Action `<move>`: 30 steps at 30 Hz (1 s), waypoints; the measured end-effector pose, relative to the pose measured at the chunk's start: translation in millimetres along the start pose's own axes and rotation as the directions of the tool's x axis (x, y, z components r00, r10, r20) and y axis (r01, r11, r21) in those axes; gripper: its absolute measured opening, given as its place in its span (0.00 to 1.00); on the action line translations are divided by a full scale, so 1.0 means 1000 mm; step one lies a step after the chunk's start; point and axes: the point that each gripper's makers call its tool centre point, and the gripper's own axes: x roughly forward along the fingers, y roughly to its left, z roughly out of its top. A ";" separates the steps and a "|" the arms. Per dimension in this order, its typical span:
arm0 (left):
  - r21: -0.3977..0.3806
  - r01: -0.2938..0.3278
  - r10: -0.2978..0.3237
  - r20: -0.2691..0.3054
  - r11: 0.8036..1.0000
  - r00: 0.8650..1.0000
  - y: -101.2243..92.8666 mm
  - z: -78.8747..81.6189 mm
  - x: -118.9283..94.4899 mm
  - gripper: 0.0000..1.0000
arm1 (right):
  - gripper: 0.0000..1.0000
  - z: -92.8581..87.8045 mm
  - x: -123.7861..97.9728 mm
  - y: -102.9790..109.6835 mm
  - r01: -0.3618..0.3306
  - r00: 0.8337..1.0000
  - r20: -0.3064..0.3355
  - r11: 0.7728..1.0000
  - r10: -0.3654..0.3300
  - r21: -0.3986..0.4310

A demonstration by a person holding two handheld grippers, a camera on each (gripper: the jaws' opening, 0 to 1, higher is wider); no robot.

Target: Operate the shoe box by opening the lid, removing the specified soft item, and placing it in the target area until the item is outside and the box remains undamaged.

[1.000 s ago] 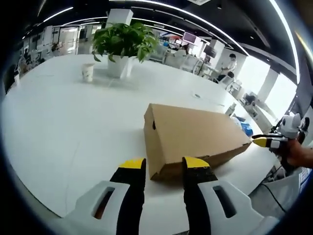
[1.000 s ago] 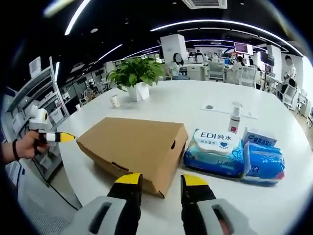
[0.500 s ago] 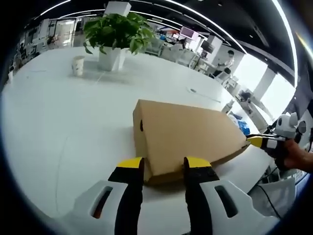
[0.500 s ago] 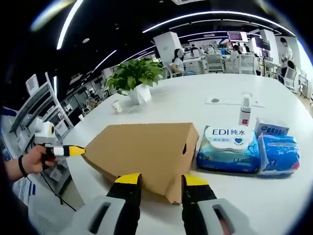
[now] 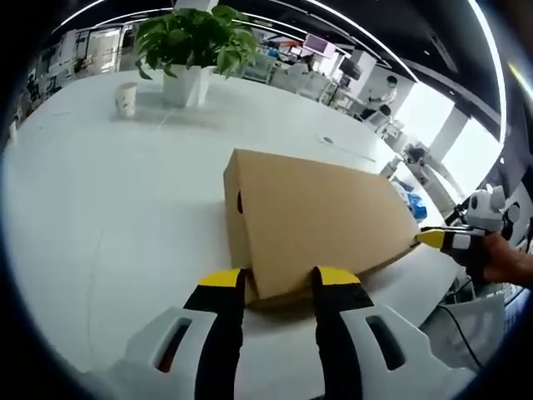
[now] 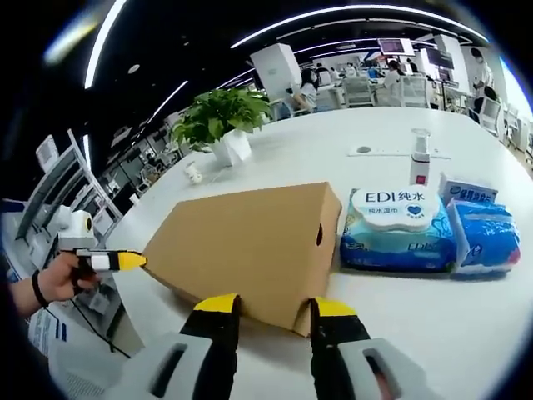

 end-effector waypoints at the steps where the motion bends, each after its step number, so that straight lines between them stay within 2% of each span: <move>1: 0.000 -0.004 0.004 0.002 1.000 1.000 0.001 0.003 0.001 0.32 | 0.30 0.002 0.002 0.001 0.001 1.000 0.000 1.000 -0.001 0.002; 8: 0.003 -0.012 0.012 0.002 1.000 1.000 0.013 0.022 0.015 0.32 | 0.30 0.019 0.021 0.001 0.019 1.000 -0.018 1.000 -0.019 0.006; 14: -0.006 -0.011 0.011 0.003 1.000 1.000 0.021 0.045 0.036 0.32 | 0.30 0.037 0.038 -0.005 0.032 0.999 -0.026 0.999 -0.031 0.013; 23: 0.003 0.003 -0.003 0.006 1.000 1.000 0.020 0.075 0.069 0.32 | 0.30 0.061 0.053 -0.028 0.051 0.998 -0.024 0.998 -0.050 0.035; 30: 0.018 0.006 -0.006 -0.003 1.000 1.000 0.015 0.086 0.083 0.32 | 0.30 0.073 0.060 -0.038 0.061 0.998 -0.025 0.998 -0.060 0.032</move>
